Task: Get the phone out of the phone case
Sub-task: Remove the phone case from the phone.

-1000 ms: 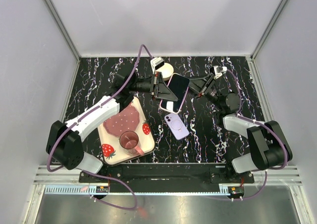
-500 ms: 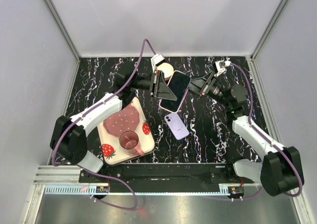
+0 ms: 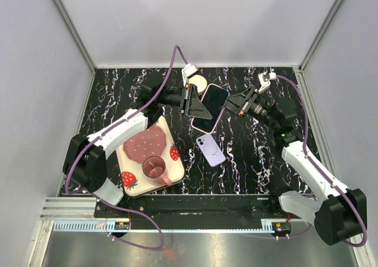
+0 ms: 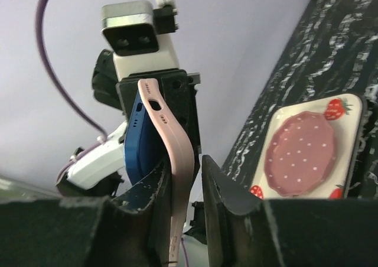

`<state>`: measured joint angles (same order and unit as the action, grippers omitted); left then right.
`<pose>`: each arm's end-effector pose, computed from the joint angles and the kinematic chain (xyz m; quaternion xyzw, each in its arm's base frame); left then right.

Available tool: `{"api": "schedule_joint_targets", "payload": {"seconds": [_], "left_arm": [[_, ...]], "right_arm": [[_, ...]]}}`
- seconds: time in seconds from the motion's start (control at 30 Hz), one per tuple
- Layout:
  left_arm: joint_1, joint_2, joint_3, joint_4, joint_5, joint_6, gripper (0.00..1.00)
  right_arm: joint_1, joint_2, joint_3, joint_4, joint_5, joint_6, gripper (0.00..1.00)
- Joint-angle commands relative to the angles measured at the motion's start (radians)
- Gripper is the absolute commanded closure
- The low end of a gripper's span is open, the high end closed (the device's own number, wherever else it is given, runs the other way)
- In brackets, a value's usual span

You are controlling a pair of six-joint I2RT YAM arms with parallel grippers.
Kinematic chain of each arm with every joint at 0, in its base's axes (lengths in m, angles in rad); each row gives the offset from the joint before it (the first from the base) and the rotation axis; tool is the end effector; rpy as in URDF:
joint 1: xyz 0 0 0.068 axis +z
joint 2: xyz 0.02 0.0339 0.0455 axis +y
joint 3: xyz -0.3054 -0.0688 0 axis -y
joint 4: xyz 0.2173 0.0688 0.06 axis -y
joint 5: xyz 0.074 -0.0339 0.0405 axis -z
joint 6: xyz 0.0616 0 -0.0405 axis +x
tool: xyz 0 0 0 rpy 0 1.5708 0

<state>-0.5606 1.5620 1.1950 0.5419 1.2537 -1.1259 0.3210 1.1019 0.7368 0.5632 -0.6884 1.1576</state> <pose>0.2513 -0.2269 0.4131 0.2864 0.6252 -0.7141 0.1311 0.2017 0.1083 0.3883 0.0038 0.6511 0.6487 0.3940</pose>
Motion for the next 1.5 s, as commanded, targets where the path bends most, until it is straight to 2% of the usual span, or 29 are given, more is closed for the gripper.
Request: {"api": "schedule_joint_targets", "payload": {"seconds": [0.0, 0.1, 0.17, 0.2, 0.27, 0.4, 0.47, 0.67, 0.87, 0.97, 1.2, 1.3, 1.37, 1.47], "left_arm": [[-0.025, -0.072, 0.155, 0.088, -0.310, 0.207, 0.76], [-0.022, -0.082, 0.141, 0.038, -0.333, 0.244, 0.55], [-0.018, -0.080, 0.133, 0.030, -0.338, 0.253, 0.52], [-0.015, -0.080, 0.130, 0.021, -0.339, 0.256, 0.45], [-0.010, -0.074, 0.126, -0.012, -0.349, 0.277, 0.36], [0.004, -0.074, 0.117, -0.086, -0.379, 0.320, 0.09], [0.019, -0.080, 0.110, -0.140, -0.407, 0.350, 0.02], [0.086, -0.114, 0.081, -0.310, -0.522, 0.413, 0.01], [0.125, -0.143, 0.063, -0.475, -0.671, 0.439, 0.01], [0.123, -0.111, 0.086, -0.586, -0.715, 0.451, 0.01], [0.117, -0.049, 0.012, -0.639, -0.764, 0.374, 0.02], [0.108, -0.039, -0.011, -0.648, -0.772, 0.362, 0.03], [0.099, -0.033, -0.014, -0.663, -0.780, 0.360, 0.04], [0.082, -0.022, -0.009, -0.691, -0.792, 0.370, 0.04]], "right_arm": [[0.090, 0.000, 0.033, -0.545, 0.061, -0.188, 1.00], [0.090, -0.031, 0.082, -0.638, 0.167, -0.205, 1.00], [0.090, -0.039, 0.124, -0.698, 0.233, -0.226, 1.00], [0.090, -0.042, 0.137, -0.715, 0.251, -0.234, 1.00], [0.089, -0.045, 0.173, -0.761, 0.296, -0.256, 1.00], [0.079, -0.042, 0.211, -0.809, 0.329, -0.275, 1.00], [0.079, -0.042, 0.242, -0.870, 0.375, -0.297, 1.00], [0.078, 0.033, 0.421, -1.153, 0.529, -0.470, 1.00], [0.078, 0.206, 0.558, -1.365, 0.665, -0.591, 1.00], [0.078, 0.268, 0.570, -1.405, 0.723, -0.615, 1.00], [0.079, 0.463, 0.569, -1.425, 0.843, -0.651, 1.00], [0.081, 0.530, 0.553, -1.407, 0.825, -0.662, 0.94], [0.082, 0.565, 0.543, -1.398, 0.799, -0.661, 0.85], [0.084, 0.585, 0.497, -1.370, 0.765, -0.650, 0.77]]}}
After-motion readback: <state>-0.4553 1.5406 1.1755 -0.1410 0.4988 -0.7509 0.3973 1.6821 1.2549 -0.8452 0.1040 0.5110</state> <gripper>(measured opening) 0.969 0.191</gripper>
